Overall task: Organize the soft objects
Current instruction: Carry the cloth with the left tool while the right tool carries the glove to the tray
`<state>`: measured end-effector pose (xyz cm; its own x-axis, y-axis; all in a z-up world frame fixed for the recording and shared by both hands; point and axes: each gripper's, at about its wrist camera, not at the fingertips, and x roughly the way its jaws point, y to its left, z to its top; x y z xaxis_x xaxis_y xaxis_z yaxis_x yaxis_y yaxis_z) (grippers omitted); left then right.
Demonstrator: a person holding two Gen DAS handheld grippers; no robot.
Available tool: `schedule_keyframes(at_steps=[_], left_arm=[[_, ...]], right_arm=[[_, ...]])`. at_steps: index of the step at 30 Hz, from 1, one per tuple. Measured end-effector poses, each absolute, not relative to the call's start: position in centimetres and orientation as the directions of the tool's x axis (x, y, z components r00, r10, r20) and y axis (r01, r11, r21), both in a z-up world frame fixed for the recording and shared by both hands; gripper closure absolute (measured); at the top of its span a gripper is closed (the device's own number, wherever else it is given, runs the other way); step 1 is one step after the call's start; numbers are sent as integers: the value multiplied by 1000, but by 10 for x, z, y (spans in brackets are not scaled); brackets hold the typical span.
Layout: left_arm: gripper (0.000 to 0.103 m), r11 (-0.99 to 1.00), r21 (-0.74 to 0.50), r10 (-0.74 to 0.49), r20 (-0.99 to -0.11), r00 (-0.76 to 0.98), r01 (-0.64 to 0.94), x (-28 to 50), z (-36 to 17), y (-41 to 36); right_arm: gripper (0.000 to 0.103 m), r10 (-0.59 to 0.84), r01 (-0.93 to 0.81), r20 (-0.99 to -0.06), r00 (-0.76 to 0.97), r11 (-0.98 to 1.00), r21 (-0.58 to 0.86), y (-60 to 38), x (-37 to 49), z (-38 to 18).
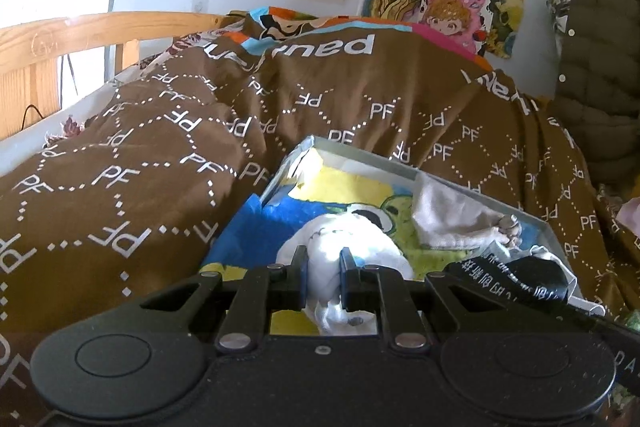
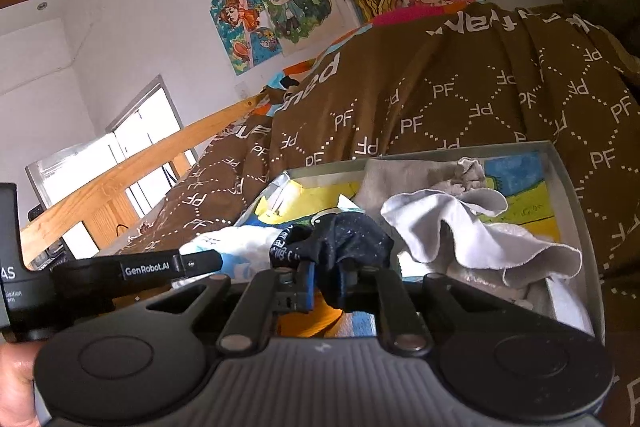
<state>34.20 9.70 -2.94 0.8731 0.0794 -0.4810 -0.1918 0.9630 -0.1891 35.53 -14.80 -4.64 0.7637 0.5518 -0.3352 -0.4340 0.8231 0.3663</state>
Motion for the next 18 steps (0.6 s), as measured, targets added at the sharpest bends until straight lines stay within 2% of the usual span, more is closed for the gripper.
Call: schedule_keyframes(at_steps=[9, 18], left_arm=[[84, 965, -184, 73, -497, 865, -187, 341, -35, 94], [77, 966, -178, 73, -503, 861, -185, 339, -35, 90]], right_arm=[[83, 542, -416, -353, 762, 829, 375, -149, 357, -47], [63, 528, -394, -386, 756, 838, 377, -151, 360, -46]])
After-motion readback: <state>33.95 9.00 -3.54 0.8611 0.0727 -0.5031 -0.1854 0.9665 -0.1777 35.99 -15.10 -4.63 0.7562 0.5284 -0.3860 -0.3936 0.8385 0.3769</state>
